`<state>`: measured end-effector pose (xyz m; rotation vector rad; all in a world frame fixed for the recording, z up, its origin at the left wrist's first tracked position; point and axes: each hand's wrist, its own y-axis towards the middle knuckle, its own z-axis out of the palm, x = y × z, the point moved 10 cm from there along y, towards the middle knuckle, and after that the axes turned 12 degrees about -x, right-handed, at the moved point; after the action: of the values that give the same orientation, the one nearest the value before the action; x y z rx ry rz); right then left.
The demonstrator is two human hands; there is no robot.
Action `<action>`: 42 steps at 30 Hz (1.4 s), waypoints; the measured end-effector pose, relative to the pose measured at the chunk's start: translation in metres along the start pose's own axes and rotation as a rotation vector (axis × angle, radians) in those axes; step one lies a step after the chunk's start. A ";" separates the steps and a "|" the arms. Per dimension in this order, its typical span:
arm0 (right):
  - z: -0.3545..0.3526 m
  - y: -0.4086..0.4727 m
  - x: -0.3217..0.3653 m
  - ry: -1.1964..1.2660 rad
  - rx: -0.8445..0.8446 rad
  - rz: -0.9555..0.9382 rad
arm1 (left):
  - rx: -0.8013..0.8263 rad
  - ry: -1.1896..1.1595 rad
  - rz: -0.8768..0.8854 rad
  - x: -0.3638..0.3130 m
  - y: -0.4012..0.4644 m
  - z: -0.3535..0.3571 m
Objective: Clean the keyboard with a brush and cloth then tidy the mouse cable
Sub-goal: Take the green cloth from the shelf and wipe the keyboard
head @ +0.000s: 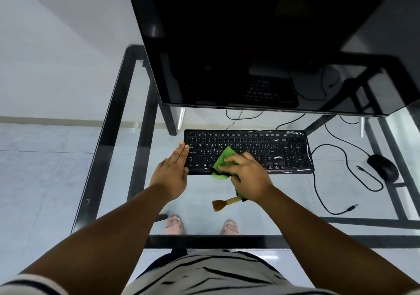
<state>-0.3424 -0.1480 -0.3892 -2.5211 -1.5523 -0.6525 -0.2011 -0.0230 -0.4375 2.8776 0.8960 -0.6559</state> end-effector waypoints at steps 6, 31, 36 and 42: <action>-0.021 -0.012 -0.037 -0.026 -0.090 0.083 | 0.002 -0.004 0.000 -0.001 -0.001 -0.001; -0.072 -0.016 -0.084 0.176 -0.420 0.270 | 0.154 -0.099 0.240 -0.121 -0.034 0.050; -0.069 -0.017 -0.088 0.187 -0.403 0.258 | 0.172 -0.079 0.225 -0.106 -0.037 0.044; -0.061 -0.014 -0.082 0.172 -0.384 0.207 | 0.163 -0.028 0.206 -0.075 -0.042 0.026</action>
<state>-0.4043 -0.2280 -0.3693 -2.7456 -1.1815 -1.1969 -0.2899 -0.0326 -0.4271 3.0381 0.5552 -0.7784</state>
